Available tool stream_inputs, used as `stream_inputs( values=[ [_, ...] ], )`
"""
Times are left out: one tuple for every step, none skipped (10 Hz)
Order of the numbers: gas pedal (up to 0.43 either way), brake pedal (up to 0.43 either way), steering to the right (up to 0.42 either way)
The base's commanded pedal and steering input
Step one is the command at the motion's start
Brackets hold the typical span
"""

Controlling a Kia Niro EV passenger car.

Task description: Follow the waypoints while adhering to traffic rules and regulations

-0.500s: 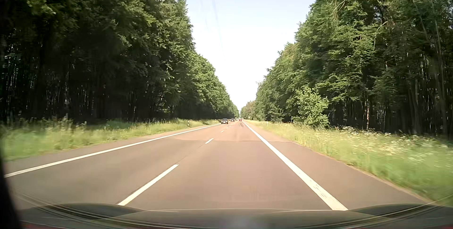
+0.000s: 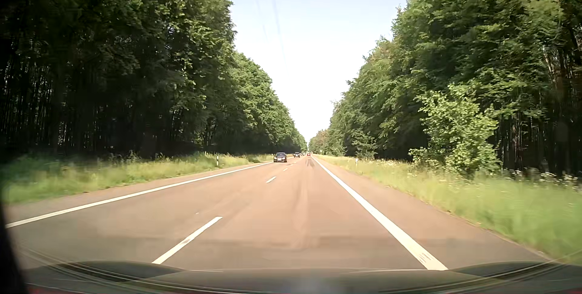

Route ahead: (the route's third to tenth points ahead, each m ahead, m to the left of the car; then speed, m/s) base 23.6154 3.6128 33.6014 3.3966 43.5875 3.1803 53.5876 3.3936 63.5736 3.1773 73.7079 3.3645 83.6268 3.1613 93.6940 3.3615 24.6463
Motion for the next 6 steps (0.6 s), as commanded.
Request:
stream_inputs(
  values=[
    [0.13, 0.03, 0.003],
    [0.13, 0.03, 0.002],
    [0.13, 0.03, 0.002],
    [0.13, 0.03, 0.002],
    [0.13, 0.03, 0.003],
    [0.13, 0.03, 0.002]
  ],
)
